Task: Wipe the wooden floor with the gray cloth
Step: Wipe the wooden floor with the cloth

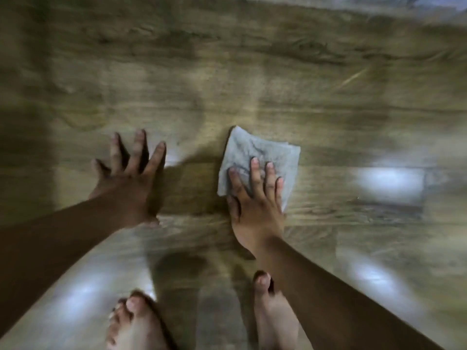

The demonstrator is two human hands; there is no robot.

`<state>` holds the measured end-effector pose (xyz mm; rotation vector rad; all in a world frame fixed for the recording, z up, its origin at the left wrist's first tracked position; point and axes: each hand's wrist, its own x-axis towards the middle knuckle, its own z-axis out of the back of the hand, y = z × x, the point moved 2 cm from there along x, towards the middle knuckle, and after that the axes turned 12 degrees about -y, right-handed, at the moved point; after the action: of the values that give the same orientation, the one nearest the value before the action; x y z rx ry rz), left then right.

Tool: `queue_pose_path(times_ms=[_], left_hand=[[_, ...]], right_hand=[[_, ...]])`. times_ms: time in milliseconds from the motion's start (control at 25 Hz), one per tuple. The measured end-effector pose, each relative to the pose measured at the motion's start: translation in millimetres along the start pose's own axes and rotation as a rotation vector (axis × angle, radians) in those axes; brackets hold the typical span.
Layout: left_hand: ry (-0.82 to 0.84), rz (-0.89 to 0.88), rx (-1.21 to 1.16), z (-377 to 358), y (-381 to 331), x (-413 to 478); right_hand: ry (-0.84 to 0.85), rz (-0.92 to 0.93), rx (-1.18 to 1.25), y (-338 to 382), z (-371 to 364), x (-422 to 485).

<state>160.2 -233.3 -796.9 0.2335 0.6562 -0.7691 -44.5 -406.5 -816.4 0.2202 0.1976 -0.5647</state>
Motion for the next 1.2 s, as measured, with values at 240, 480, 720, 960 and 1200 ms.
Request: queue_pose_path(times_ms=[240,480,720,960,1200], left_hand=[[-0.095,-0.004,0.001,-2.2,1.5,-3.0],[-0.072,0.008,-0.036,-0.1,5.3,0.3],[-0.105,0.003,-0.017,2.8,6.6,-0.6],[-0.164,0.013,0.051,-3.5,8.5,-1.6],[-0.206,0.036,0.006,-3.7,5.7,-5.1]], right_hand=[[-0.032,0.225,-0.099,-48.8,45.9,144.1],[-0.162,0.186,-0.151,-42.1,83.3,319.1],[-0.131,0.308,-0.035,-17.3,33.5,88.5],[0.173,0.789,0.037,-32.9,10.2,-53.2],[-0.259,0.291,-0.077,1.2,56.6,287.1]])
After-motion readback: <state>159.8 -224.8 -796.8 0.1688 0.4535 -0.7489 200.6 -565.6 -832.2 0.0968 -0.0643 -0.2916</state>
